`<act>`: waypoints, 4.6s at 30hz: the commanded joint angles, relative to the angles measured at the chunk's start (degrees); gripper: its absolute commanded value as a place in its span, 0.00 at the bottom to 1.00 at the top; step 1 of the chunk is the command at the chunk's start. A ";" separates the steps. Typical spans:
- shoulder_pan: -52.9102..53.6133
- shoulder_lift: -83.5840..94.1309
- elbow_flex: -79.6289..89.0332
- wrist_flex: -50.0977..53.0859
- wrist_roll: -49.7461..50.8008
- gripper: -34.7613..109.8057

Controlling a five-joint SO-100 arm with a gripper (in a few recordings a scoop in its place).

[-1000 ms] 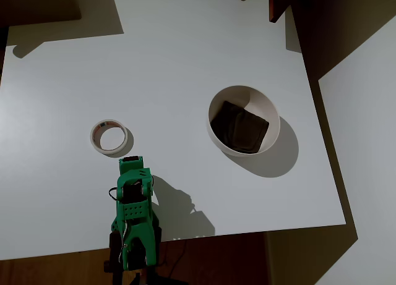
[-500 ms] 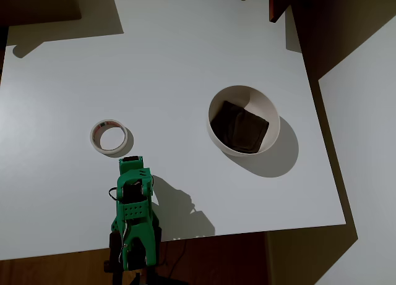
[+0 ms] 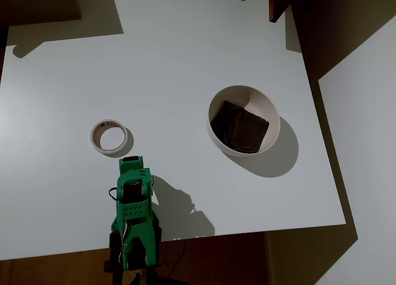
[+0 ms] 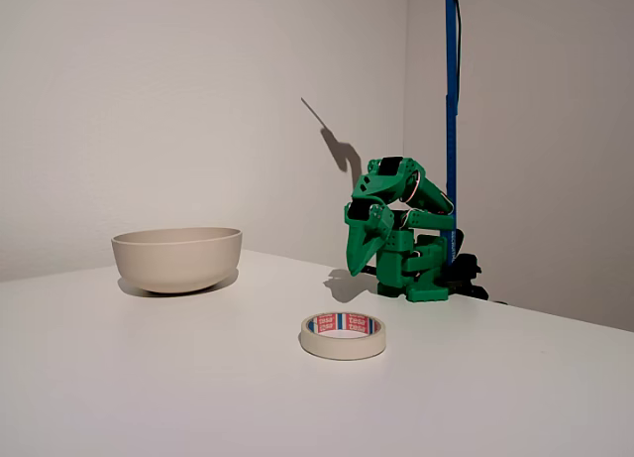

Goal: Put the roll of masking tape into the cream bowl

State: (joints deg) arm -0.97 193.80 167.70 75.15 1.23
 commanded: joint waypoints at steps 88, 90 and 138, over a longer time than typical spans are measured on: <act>-0.35 0.53 0.09 -0.09 0.70 0.18; -0.35 0.53 0.09 -0.09 0.70 0.18; 0.09 0.53 0.09 -0.09 1.14 0.18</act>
State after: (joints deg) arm -0.97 193.80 167.70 75.15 1.41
